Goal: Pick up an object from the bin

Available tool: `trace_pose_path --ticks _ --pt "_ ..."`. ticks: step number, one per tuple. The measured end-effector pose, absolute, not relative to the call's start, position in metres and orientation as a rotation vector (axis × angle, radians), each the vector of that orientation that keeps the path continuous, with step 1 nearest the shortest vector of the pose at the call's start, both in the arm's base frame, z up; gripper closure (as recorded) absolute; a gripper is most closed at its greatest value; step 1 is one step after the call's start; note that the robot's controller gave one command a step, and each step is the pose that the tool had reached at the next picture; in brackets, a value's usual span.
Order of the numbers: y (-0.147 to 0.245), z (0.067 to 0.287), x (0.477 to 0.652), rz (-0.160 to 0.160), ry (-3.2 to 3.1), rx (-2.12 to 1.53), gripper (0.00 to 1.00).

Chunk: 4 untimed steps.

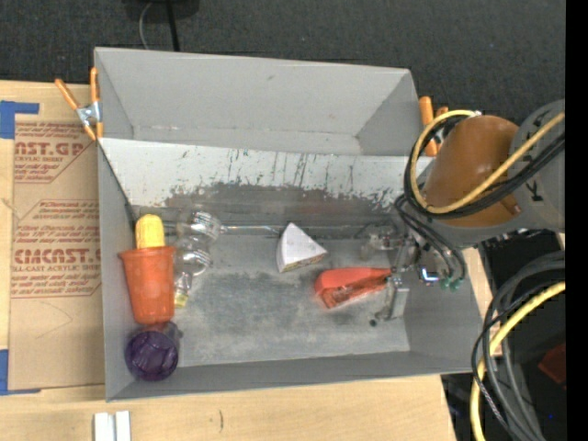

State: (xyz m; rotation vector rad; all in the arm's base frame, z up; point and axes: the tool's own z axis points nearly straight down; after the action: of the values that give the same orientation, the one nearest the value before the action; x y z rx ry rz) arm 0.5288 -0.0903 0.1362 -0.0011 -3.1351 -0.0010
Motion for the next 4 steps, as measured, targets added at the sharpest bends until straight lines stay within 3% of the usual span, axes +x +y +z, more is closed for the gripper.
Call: trace_pose_path --ticks 1,2,3,4 --pt "-0.09 0.141 0.531 0.0 -3.143 0.001 0.0" --pt "-0.082 0.086 0.554 0.001 -3.144 0.054 0.0" --pt "-0.079 0.081 0.555 -0.002 -3.133 0.102 0.0" --pt "-0.079 0.101 0.554 0.001 -3.146 0.075 0.0"
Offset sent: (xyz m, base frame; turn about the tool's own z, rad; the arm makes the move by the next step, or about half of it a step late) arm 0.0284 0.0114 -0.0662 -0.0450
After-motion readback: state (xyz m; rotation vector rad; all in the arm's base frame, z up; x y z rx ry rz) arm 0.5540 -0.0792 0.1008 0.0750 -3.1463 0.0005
